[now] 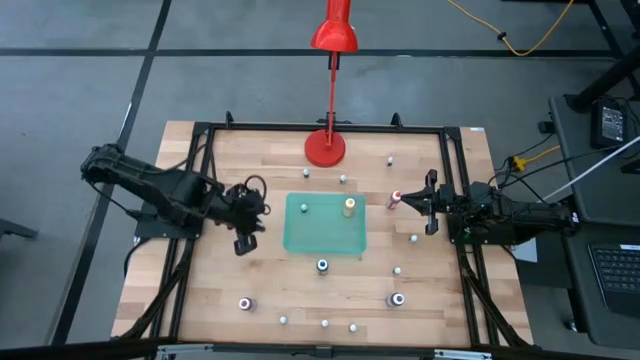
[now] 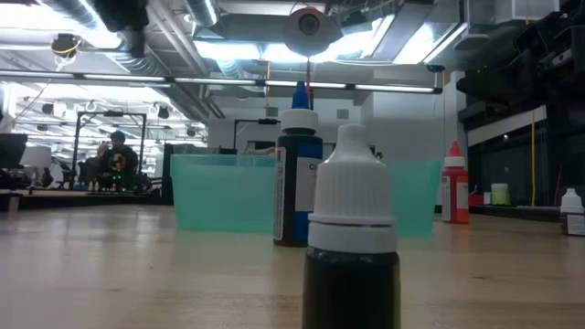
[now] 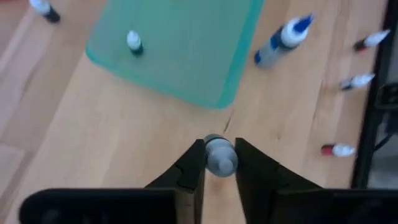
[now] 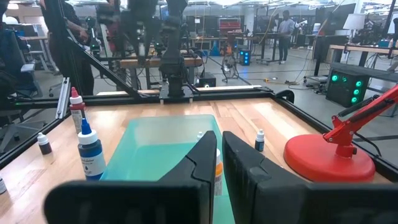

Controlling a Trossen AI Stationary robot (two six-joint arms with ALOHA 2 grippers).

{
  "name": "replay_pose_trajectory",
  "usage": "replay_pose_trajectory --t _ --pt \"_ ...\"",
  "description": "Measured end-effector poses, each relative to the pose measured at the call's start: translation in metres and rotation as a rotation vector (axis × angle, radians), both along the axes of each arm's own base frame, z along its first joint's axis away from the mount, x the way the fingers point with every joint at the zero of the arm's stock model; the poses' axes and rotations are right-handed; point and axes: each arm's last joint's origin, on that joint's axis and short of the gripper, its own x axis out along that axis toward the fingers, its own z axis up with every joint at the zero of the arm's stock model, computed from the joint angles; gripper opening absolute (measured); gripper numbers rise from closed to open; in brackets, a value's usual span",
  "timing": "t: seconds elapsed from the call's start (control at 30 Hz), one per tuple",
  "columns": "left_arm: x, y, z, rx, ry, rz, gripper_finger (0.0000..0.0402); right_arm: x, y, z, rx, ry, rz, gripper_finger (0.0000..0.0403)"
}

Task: Pick & Place food coloring
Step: Put the top small red food coloring bottle into the green bin

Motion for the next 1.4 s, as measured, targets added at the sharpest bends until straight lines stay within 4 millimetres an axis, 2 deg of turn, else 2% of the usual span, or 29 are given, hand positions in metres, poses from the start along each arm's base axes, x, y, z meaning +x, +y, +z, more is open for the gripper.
replay_pose_trajectory --t 0.23,0.43,0.53,0.73,0.9,1.17,1.4 --pt "0.03 0.025 0.014 0.024 -0.018 -0.042 0.0063 0.0 0.0 0.0 0.0 0.0 0.0 0.0031" --pt "0.065 0.041 0.012 0.107 0.025 -0.141 0.0063 0.0 0.0 0.0 0.0 0.0 0.0 0.0031" --pt "0.079 0.048 0.004 0.118 0.04 -0.189 0.0063 0.0 0.0 0.0 0.0 0.0 0.0 0.0031" --pt "0.105 0.053 -0.018 0.145 0.049 -0.269 0.0063 0.0 0.0 0.0 0.0 0.0 0.0 0.0031" --pt "0.121 0.052 -0.052 0.164 0.088 -0.321 0.0064 0.0 0.0 0.0 0.0 0.0 0.0 0.0031" --pt "0.121 0.052 -0.102 0.123 0.139 -0.343 0.0065 0.0 0.0 0.0 0.0 0.0 0.0 0.0031" --pt "0.117 0.061 -0.127 0.133 0.12 -0.281 0.0065 0.0 0.0 0.0 0.0 0.001 0.0 0.0031"
